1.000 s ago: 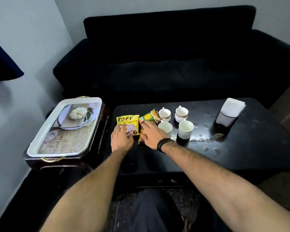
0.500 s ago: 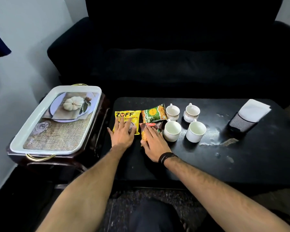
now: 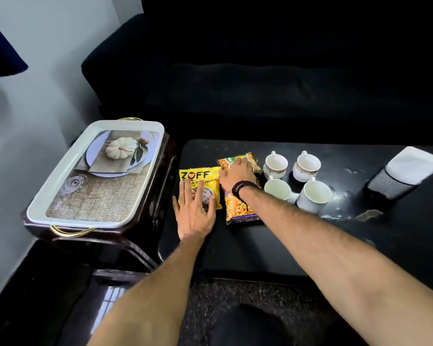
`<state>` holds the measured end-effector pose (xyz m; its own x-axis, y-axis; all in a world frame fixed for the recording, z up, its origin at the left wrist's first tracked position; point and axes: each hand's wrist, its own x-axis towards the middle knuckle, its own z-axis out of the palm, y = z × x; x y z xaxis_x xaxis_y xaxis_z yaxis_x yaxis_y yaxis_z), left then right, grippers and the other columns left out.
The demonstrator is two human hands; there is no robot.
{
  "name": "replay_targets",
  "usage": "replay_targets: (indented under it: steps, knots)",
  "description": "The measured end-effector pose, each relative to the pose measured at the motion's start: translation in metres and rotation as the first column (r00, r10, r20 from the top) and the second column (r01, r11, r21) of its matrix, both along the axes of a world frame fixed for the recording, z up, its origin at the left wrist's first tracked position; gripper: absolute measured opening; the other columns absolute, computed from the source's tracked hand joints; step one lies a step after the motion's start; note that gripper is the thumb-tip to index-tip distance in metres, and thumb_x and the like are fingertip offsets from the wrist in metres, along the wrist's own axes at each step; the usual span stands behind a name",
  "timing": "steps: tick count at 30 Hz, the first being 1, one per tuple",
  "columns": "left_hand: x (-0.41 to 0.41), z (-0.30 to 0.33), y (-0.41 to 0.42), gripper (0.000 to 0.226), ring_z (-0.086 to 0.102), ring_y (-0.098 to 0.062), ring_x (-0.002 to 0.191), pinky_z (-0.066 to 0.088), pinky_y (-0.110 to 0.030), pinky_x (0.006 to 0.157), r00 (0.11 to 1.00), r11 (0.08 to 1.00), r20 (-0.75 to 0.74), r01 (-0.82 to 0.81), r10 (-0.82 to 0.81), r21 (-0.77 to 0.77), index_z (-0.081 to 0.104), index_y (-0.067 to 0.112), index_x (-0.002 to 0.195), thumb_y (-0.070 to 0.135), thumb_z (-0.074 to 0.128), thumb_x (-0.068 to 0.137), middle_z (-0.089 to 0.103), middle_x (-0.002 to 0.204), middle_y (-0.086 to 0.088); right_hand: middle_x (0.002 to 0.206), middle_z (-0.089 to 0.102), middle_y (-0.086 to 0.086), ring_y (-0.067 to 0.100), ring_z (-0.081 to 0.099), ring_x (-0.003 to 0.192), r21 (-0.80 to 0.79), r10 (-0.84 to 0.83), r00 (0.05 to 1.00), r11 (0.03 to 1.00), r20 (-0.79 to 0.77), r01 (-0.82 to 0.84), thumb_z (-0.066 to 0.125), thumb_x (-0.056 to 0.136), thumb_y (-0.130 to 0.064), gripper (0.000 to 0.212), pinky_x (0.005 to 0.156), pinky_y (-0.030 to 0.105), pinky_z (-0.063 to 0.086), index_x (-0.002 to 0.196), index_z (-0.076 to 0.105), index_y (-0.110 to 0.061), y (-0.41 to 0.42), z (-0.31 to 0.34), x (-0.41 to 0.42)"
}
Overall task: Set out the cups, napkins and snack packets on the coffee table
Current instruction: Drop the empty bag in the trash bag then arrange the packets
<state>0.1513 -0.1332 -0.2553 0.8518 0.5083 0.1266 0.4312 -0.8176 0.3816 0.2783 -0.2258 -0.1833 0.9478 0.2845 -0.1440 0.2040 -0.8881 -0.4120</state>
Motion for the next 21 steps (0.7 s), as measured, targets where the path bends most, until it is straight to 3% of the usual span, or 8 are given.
replay_targets:
  steps: [4,8,10,12,14,21]
  knots:
    - [0.002,-0.001,0.001,0.069,-0.01,-0.016,0.151,0.0,-0.047,0.123,0.999,1.0,0.02,-0.027,0.028,-0.013,0.016,0.037,0.154,0.068,0.023,0.093,0.0,0.166,-0.002,0.143,0.043,0.012,0.03,0.039,0.135,0.062,0.169,0.985,0.983,0.034,-0.171,0.059,0.084,-0.009,0.052,0.106,0.04,0.039,0.134,0.046,-0.012,0.005,0.003,0.029]
    - [0.004,-0.002,0.003,0.071,-0.008,-0.017,0.152,-0.002,-0.046,0.122,0.999,0.999,0.006,-0.038,0.038,-0.004,0.016,0.034,0.155,0.068,0.026,0.093,0.001,0.165,-0.003,0.138,0.049,0.012,0.033,0.055,0.12,0.104,0.236,0.972,0.966,0.024,-0.237,0.061,0.077,0.005,0.059,0.097,0.044,0.048,0.128,0.046,-0.02,0.006,0.003,0.044]
    - [0.003,-0.002,0.003,0.071,-0.007,-0.018,0.152,-0.001,-0.046,0.122,0.999,0.999,0.005,-0.037,0.037,-0.007,0.016,0.034,0.155,0.067,0.026,0.093,0.001,0.165,-0.003,0.149,0.038,0.014,0.034,0.043,0.134,0.092,0.232,0.97,0.967,0.067,-0.237,0.058,0.079,0.002,0.067,0.107,0.05,0.04,0.139,0.039,-0.018,0.007,-0.002,0.039]
    - [0.003,-0.002,0.003,0.071,-0.007,-0.018,0.152,0.001,-0.046,0.123,0.999,0.999,0.007,-0.036,0.036,-0.005,0.017,0.034,0.155,0.068,0.025,0.093,0.001,0.165,-0.003,0.161,0.016,0.012,0.031,0.016,0.149,-0.033,0.288,0.952,0.958,0.106,-0.287,0.051,0.088,-0.009,0.069,0.117,0.053,0.024,0.151,0.024,-0.018,0.006,-0.011,0.03]
    - [0.002,-0.002,0.003,0.071,-0.006,-0.017,0.152,0.002,-0.046,0.123,0.999,0.999,0.016,-0.037,0.037,-0.003,0.019,0.033,0.154,0.068,0.024,0.093,0.002,0.165,-0.003,0.164,0.001,0.009,0.029,0.001,0.151,-0.147,0.305,0.948,0.946,0.089,-0.29,0.04,0.098,-0.023,0.064,0.12,0.051,0.017,0.155,0.012,-0.017,0.005,-0.022,0.021]
    - [0.003,-0.002,0.002,0.069,-0.005,-0.017,0.152,0.008,-0.048,0.123,0.999,0.999,0.012,-0.042,0.042,0.005,0.022,0.033,0.153,0.068,0.024,0.093,0.004,0.165,-0.003,0.164,-0.002,0.008,0.03,-0.001,0.151,-0.148,0.178,0.978,0.976,0.107,-0.161,0.028,0.102,-0.034,0.06,0.12,0.053,0.011,0.156,0.008,-0.017,0.0,-0.025,0.011]
